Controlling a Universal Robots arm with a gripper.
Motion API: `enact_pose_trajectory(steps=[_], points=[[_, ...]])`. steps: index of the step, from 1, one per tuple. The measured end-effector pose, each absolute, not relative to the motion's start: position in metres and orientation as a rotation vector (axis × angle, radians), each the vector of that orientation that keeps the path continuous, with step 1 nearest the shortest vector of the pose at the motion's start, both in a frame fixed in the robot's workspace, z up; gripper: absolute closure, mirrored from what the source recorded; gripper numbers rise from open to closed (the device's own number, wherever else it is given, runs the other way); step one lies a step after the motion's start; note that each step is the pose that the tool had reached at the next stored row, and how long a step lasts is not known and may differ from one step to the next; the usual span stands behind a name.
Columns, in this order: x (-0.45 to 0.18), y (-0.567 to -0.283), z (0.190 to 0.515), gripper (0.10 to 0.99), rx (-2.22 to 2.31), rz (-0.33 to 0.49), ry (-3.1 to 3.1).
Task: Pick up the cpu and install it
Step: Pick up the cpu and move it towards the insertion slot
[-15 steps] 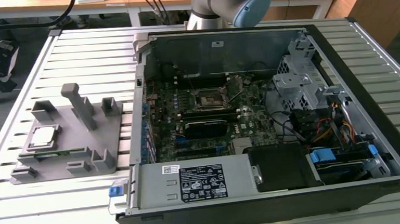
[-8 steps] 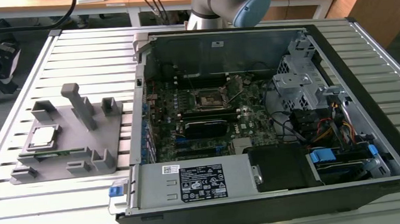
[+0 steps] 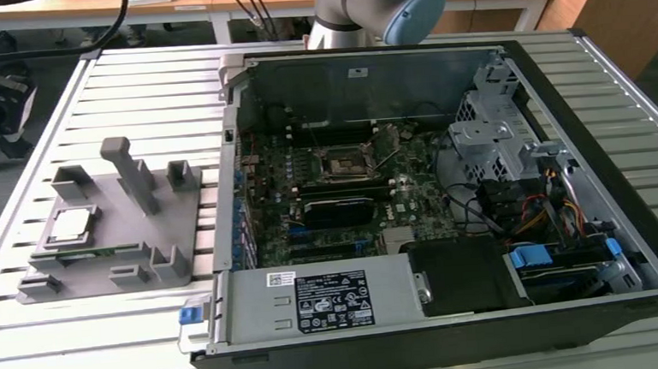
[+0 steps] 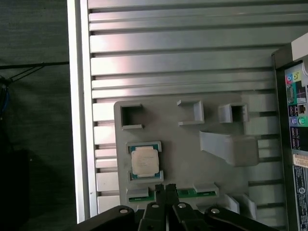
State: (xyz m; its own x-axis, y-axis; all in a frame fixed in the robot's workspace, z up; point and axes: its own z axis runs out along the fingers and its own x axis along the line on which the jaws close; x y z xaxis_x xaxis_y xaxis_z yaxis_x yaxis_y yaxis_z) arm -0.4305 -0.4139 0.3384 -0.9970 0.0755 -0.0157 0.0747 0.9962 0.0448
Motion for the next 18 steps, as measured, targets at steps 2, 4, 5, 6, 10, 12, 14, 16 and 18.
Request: enact_pose_trajectory(steps=[2, 4, 5, 6, 10, 12, 14, 16, 18], points=[[-0.430, -0.414, 0.336, 0.922, 0.106, 0.069, 3.124], [-0.430, -0.414, 0.333, 0.796, 0.078, 0.069, 3.127], [-0.430, -0.414, 0.332, 0.796, 0.055, 0.069, 3.130], [-0.430, -0.414, 0.331, 0.737, 0.027, 0.069, 3.132], [-0.430, -0.414, 0.324, 0.561, -0.022, 0.070, 3.136], [-0.430, -0.415, 0.321, 0.506, -0.022, 0.070, 3.137], [-0.430, -0.415, 0.318, 0.447, -0.022, 0.070, 3.137], [-0.430, -0.415, 0.316, 0.388, -0.021, 0.070, 3.138], [-0.430, -0.415, 0.313, 0.325, -0.021, 0.070, 3.137]])
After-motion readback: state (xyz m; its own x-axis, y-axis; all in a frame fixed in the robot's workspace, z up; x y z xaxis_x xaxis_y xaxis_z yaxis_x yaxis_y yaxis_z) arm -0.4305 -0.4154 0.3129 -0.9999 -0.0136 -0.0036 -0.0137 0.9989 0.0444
